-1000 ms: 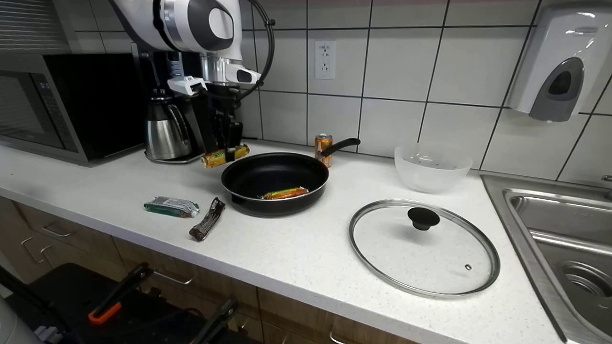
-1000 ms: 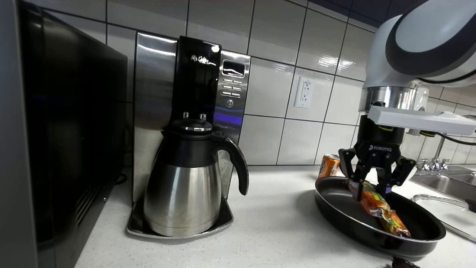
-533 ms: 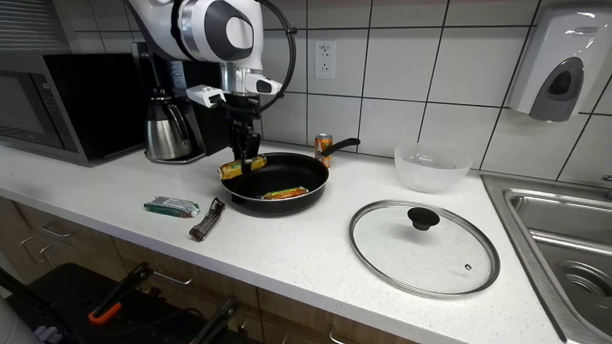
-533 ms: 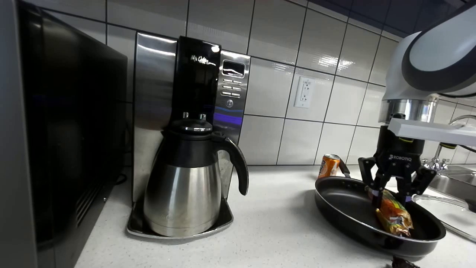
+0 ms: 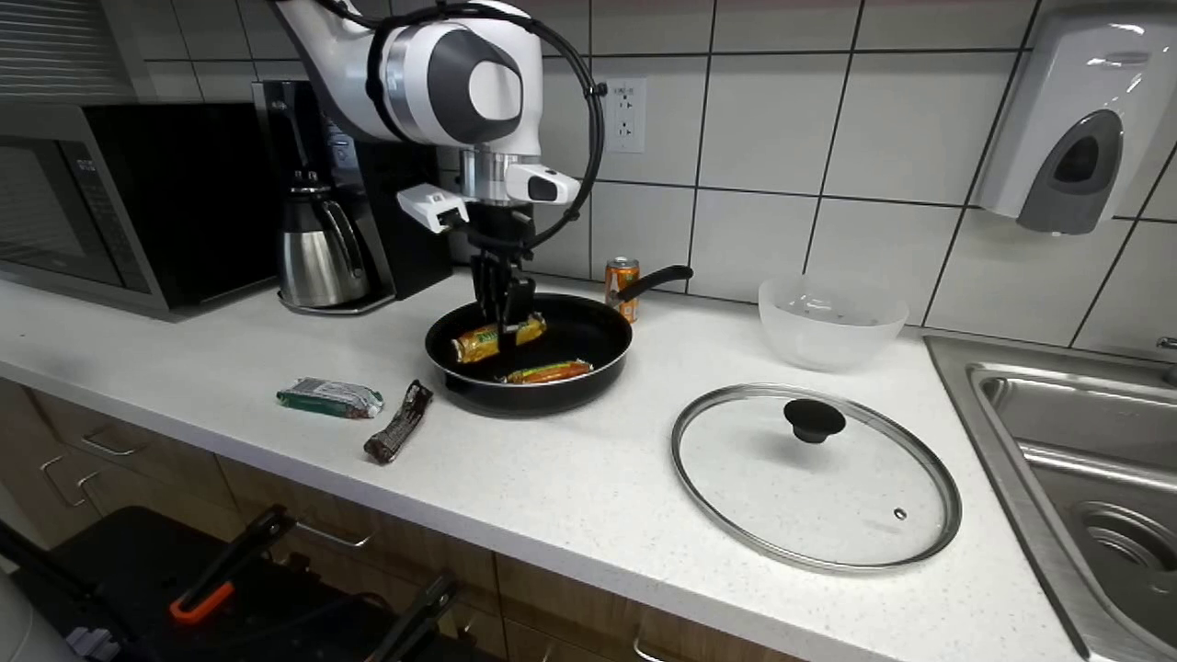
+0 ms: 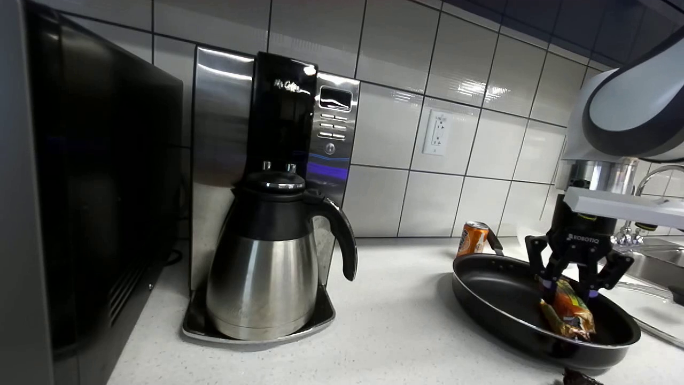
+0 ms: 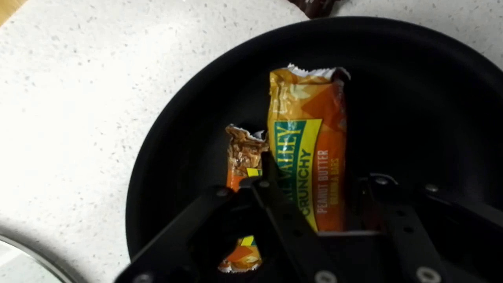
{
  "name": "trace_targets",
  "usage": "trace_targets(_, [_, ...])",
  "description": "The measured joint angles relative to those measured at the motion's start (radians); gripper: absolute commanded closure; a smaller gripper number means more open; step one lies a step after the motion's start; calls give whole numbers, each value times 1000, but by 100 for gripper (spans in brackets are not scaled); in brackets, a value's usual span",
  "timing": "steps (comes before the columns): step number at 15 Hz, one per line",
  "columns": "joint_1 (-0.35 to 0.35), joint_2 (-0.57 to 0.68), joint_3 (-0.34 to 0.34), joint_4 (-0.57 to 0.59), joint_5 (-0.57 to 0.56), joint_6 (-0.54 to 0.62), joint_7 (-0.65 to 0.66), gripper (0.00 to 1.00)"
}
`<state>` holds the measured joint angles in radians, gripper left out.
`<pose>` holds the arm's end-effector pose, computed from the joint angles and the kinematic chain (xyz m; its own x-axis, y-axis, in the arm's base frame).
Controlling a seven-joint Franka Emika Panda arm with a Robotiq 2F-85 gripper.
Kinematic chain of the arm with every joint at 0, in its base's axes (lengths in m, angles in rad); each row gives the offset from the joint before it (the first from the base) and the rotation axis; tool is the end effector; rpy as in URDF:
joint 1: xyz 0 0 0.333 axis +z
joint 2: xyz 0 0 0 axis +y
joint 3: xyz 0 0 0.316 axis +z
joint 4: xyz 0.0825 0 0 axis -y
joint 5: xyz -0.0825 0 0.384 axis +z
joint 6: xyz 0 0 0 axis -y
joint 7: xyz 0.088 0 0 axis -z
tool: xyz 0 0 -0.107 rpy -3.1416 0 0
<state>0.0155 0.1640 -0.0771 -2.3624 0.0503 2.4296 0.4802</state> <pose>0.4983 -0.0311 0.2505 0.8315 -0.5477 -0.0930 -0.5475 -0.8363 0.0299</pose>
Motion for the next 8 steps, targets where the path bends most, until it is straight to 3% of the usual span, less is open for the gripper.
trace_targets(8, [0, 111, -23, 86, -1, 32, 6, 83])
